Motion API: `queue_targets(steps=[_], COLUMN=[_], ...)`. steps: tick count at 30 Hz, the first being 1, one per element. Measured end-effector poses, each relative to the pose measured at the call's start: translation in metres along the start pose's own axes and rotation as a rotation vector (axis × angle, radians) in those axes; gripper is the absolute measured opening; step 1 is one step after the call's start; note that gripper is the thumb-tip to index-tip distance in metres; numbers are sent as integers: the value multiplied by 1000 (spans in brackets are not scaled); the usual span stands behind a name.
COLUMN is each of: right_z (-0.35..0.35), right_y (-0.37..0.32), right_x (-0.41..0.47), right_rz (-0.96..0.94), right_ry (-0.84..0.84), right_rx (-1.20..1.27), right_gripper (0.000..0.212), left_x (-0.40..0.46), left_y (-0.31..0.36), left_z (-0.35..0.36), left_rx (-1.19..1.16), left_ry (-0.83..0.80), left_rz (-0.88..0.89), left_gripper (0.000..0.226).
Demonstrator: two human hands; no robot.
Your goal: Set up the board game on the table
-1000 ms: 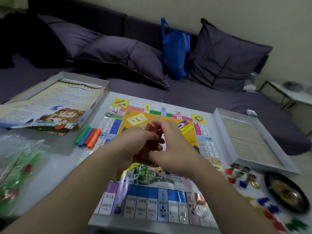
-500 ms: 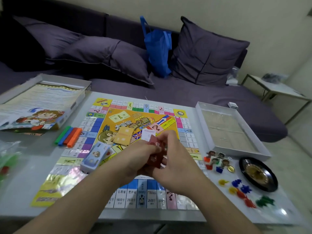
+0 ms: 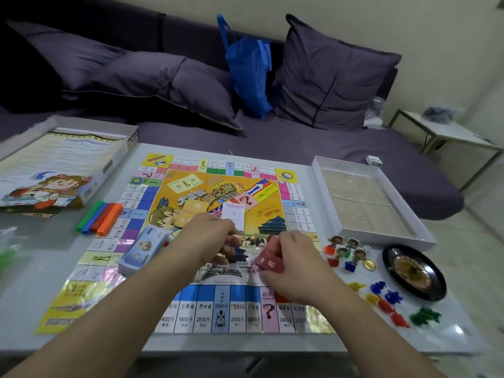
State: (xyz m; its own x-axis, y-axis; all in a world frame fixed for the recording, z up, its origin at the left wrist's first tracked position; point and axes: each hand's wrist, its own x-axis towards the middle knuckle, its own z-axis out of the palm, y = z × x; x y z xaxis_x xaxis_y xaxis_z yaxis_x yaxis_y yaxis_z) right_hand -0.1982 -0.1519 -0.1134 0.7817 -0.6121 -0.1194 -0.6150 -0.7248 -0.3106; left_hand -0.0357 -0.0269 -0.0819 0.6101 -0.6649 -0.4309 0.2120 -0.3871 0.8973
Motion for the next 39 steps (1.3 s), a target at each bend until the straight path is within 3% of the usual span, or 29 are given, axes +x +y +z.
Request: queue_targets(steps=[8, 20, 24, 28, 32, 36, 39], right_z=[1, 8, -7, -18, -10, 4, 13], right_y=[-8, -20, -16, -33, -79, -118, -137], right_x=[3, 14, 16, 23, 48, 93, 125], right_rz=[51, 136, 188, 113, -42, -187, -195], right_ry=[-50, -23, 33, 146, 76, -34, -127], right_rx=[-117, -153, -16, 86, 87, -7, -61], right_gripper=[66, 64, 41, 20, 46, 66, 77], left_x=[6, 16, 14, 25, 33, 34, 38], left_y=[5, 7, 11, 16, 15, 9, 9], left_z=[-13, -37, -45, -65, -84, -93, -99], left_rx=[18, 63, 32, -22, 143, 259, 272], left_ry=[14, -3, 26, 176, 278, 275, 283], left_rz=[30, 44, 65, 69, 110, 115, 116], left_gripper=[16, 13, 12, 16, 38, 37, 40])
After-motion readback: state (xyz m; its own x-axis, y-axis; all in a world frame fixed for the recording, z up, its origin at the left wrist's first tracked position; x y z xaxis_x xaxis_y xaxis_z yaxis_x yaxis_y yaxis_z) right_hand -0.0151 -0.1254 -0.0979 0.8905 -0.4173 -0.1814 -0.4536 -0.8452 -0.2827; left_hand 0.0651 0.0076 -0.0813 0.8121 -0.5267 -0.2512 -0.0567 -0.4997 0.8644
